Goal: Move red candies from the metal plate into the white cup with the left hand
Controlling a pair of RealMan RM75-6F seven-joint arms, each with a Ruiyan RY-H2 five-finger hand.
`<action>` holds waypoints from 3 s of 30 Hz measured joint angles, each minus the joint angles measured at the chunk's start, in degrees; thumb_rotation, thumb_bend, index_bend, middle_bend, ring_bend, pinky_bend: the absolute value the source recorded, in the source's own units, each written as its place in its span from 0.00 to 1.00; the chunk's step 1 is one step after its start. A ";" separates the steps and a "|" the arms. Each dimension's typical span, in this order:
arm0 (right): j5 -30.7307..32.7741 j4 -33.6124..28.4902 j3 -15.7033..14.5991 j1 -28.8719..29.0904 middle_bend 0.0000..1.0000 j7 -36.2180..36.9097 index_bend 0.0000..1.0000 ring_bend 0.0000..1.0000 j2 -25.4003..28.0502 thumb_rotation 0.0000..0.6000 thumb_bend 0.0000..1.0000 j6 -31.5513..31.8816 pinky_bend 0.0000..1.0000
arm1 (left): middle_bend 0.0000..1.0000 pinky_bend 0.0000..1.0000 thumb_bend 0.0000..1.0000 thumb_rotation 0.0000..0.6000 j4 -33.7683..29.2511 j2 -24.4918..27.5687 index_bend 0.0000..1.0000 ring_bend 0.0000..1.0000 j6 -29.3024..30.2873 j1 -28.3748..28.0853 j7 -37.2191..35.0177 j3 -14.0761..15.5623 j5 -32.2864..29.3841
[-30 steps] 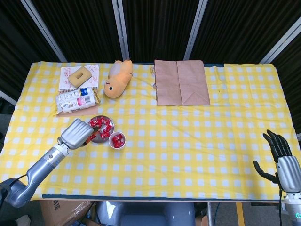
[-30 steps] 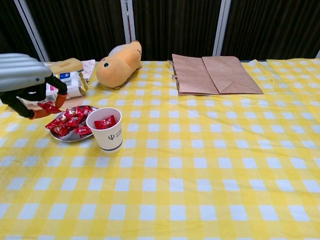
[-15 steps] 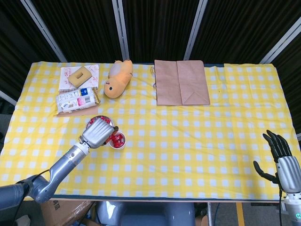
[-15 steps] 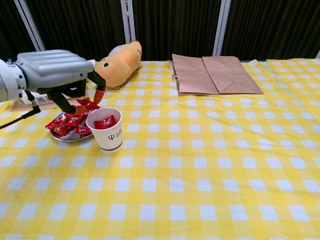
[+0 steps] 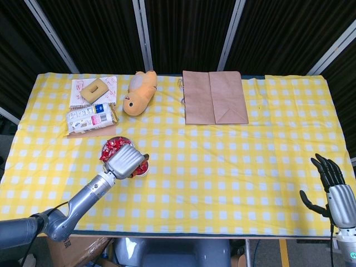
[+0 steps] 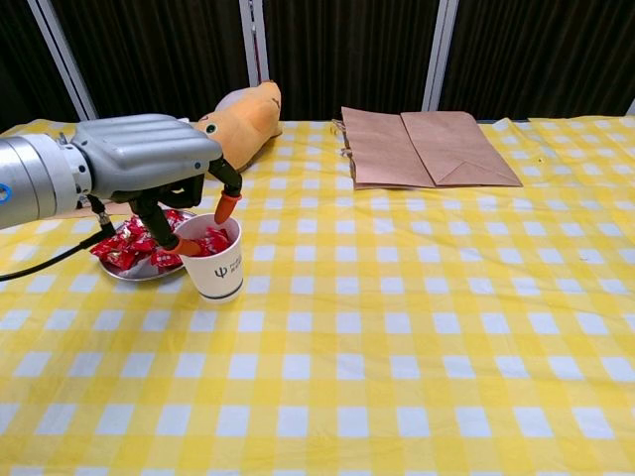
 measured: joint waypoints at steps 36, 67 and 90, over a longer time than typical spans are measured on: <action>0.34 -0.18 -0.07 0.15 0.00 0.08 0.00 0.00 0.08 1.00 0.42 -0.66 0.00 | 0.98 0.99 0.13 1.00 8.12 -1.72 0.36 1.00 -0.56 -0.15 9.00 0.81 -20.64; 0.47 -0.35 -0.04 0.06 0.00 0.58 0.00 0.00 0.26 1.00 0.42 -0.64 0.00 | 0.99 0.99 0.15 1.00 15.36 -10.82 0.31 1.00 -0.36 -4.12 12.02 0.57 -28.96; 0.56 -0.61 -0.11 0.08 0.00 0.73 0.00 0.00 0.34 1.00 0.42 -0.95 0.00 | 0.99 0.99 0.30 1.00 15.93 -10.91 0.41 1.00 -1.15 -4.68 10.89 1.96 -28.19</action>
